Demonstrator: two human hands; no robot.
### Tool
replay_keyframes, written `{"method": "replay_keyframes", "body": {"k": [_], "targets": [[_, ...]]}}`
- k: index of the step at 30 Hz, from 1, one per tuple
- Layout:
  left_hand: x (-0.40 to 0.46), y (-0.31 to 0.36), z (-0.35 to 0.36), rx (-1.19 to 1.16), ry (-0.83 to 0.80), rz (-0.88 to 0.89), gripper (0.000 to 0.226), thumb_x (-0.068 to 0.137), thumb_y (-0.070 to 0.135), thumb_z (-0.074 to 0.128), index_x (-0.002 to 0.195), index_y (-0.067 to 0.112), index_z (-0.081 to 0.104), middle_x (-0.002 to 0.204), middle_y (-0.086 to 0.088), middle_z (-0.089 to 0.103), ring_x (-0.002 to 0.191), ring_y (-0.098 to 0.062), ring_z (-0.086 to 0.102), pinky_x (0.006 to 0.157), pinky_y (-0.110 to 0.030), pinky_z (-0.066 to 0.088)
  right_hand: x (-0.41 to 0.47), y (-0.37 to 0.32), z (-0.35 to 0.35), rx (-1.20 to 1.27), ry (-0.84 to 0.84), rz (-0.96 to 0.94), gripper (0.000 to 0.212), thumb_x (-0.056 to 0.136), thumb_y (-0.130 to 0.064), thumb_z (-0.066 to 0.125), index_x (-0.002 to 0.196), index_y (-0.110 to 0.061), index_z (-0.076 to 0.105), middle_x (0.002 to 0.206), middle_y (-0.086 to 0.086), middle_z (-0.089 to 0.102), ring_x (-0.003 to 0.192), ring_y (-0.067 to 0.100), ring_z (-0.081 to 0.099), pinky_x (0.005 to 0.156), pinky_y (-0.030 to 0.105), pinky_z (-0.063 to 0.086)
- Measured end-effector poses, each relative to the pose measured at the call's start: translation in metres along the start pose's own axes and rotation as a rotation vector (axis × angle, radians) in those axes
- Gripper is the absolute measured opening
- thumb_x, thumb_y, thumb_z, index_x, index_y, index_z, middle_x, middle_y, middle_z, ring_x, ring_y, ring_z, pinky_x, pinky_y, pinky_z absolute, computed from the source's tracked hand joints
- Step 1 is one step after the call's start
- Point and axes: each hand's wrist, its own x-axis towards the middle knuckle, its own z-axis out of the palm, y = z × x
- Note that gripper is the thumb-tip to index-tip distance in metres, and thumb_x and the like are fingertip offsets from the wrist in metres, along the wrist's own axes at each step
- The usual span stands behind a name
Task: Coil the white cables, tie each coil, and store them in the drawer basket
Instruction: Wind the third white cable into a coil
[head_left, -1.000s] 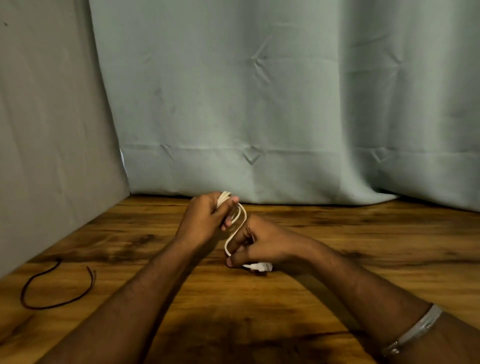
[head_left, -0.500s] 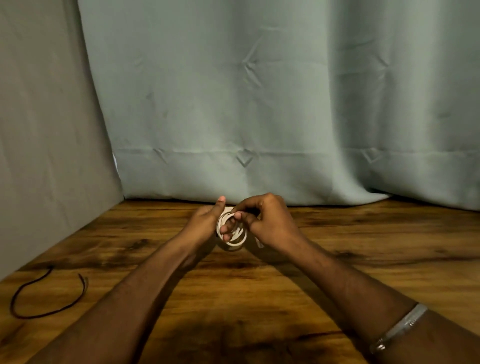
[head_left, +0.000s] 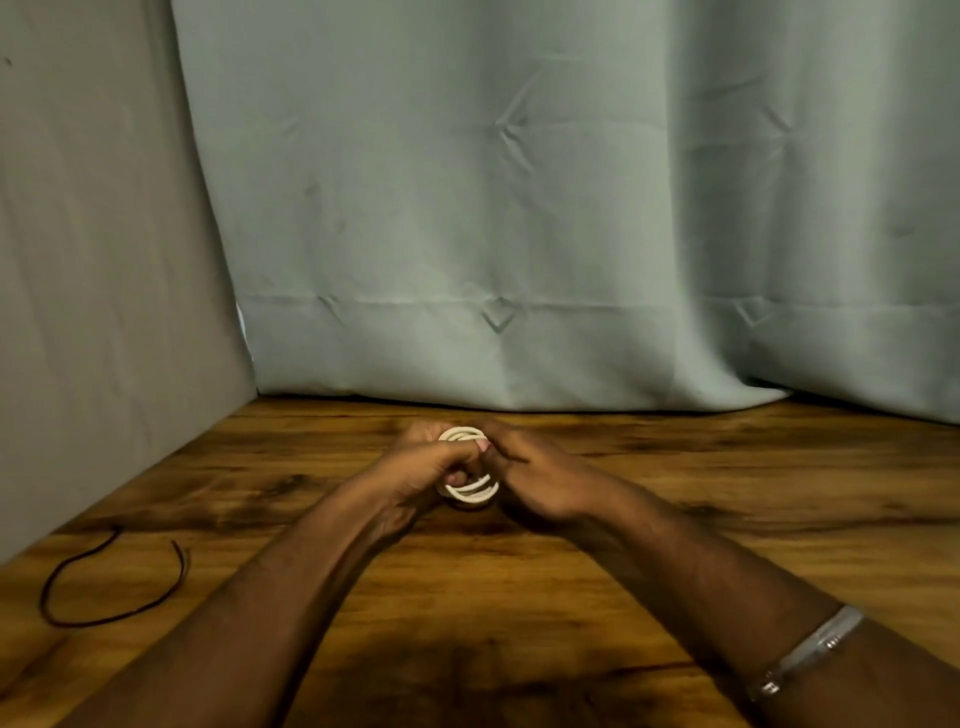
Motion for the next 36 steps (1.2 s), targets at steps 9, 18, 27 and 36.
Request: {"method": "replay_keyframes", "body": {"k": [9,18,27,36], "targets": [[-0.001,-0.001,0.007,0.119,0.171,0.133,0.040,0.088,-0.014,0.063,0.114,0.010,0.044,0.066,-0.001,0.062,0.046,-0.006,0.054,0.043,-0.019,0.045,-0.003,-0.003,-0.004,0.268,-0.022,0.167,0.022,0.112,-0.022,0.041,0.095,-0.024,0.053,0.049,-0.016,0.054,0.037,-0.007,0.048,0.037,0.012,0.033],[-0.002,0.002,-0.015,1.316,-0.043,0.497,0.021,0.106,0.033,0.039,0.111,0.015,0.050,0.112,-0.009,0.064,0.100,-0.025,0.061,0.084,-0.035,0.046,0.002,0.013,0.001,0.321,-0.005,0.252,0.027,0.111,-0.030,0.044,0.100,-0.009,0.055,0.053,0.004,0.049,0.037,0.009,0.041,0.039,0.021,0.027],[-0.003,-0.001,-0.014,1.457,0.033,0.405,0.013,0.106,0.033,0.039,0.104,0.020,0.041,0.116,-0.015,0.066,0.100,-0.034,0.063,0.082,-0.044,0.051,0.000,0.016,-0.005,-0.191,0.015,0.122,0.039,0.109,-0.054,0.032,0.089,-0.026,0.051,0.078,-0.009,0.056,0.073,0.014,0.055,0.068,0.037,0.042],[-0.014,0.002,-0.018,1.452,0.063,0.469,0.021,0.107,0.043,0.031,0.096,0.026,0.036,0.106,-0.005,0.065,0.095,-0.030,0.061,0.075,-0.040,0.044,-0.006,0.012,0.003,-0.339,0.118,0.020,0.043,0.110,-0.051,0.026,0.099,-0.017,0.051,0.094,0.009,0.066,0.086,0.030,0.062,0.072,0.042,0.045]]}}
